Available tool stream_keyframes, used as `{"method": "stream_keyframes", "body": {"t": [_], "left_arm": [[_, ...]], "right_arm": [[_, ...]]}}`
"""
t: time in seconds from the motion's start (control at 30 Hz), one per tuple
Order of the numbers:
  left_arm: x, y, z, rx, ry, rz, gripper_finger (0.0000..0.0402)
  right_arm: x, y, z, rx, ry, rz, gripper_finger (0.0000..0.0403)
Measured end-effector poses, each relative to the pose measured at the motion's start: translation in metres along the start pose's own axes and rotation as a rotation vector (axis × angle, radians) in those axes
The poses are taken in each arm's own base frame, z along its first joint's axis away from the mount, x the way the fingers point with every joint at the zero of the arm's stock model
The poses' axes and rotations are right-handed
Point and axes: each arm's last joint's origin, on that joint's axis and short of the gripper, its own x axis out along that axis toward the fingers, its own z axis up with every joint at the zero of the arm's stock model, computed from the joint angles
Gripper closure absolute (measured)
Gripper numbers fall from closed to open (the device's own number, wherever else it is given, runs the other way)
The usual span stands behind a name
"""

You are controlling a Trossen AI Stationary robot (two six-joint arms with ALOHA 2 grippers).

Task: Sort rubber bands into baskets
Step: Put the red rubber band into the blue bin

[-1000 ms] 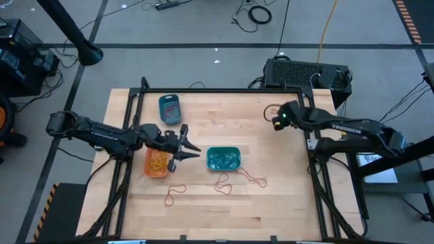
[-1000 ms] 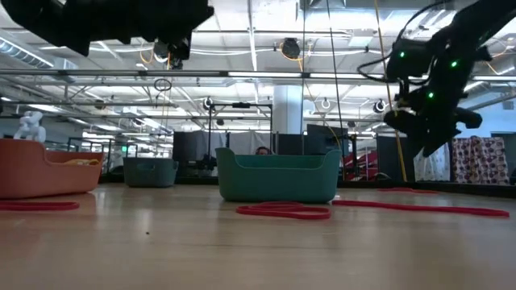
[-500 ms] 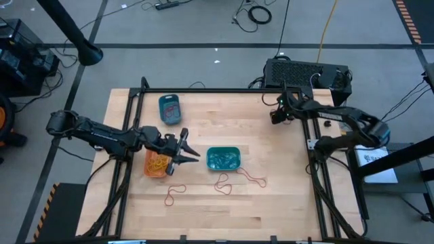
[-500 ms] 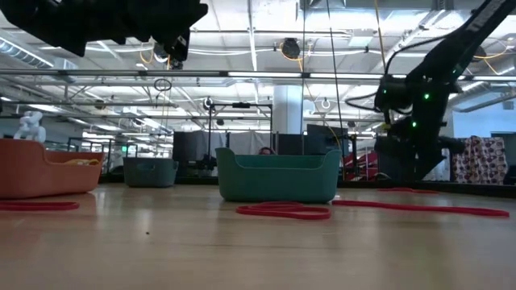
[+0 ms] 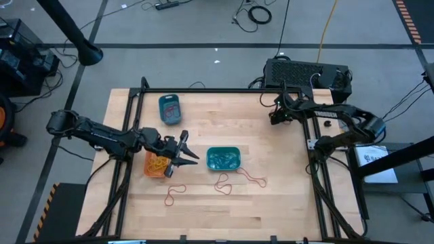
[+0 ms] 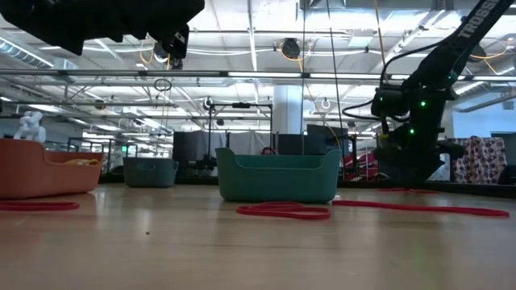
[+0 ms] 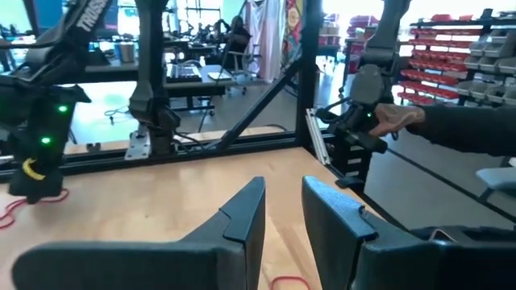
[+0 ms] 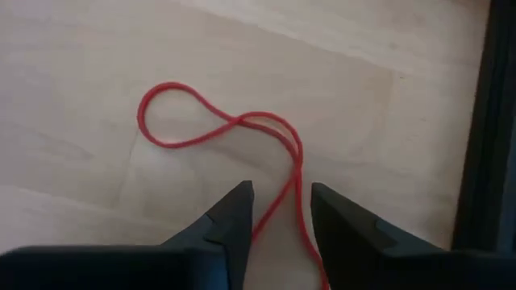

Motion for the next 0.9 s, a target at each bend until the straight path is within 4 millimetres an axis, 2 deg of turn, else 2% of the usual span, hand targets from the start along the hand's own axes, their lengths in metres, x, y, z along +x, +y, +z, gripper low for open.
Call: {"method": "stream_keyframes", "body": {"t": [0.27, 0.4, 0.5, 0.57, 0.7, 0.9], "left_arm": [[0.0, -0.002, 0.0, 0.0, 0.002, -0.01, 0.0311], [0.001, -0.002, 0.0, -0.001, 0.002, -0.01, 0.0311], [0.001, -0.002, 0.0, -0.001, 0.001, -0.01, 0.0311], [0.001, -0.002, 0.0, -0.001, 0.001, -0.01, 0.0311], [0.001, -0.002, -0.001, -0.001, 0.006, -0.01, 0.0311], [0.003, -0.001, -0.007, 0.032, 0.04, 0.003, 0.0311]], "right_arm": [[0.015, 0.005, -0.011, 0.059, 0.106, 0.032, 0.0337], [0.011, 0.006, -0.015, 0.044, 0.094, 0.042, 0.0371], [-0.004, 0.006, -0.017, 0.034, 0.052, 0.088, 0.0397], [-0.016, 0.004, -0.018, 0.033, 0.033, 0.136, 0.0399], [-0.045, 0.004, -0.012, 0.028, -0.12, 0.24, 0.0402], [-0.093, 0.015, -0.016, -0.031, -0.257, 0.635, 0.0402]]}}
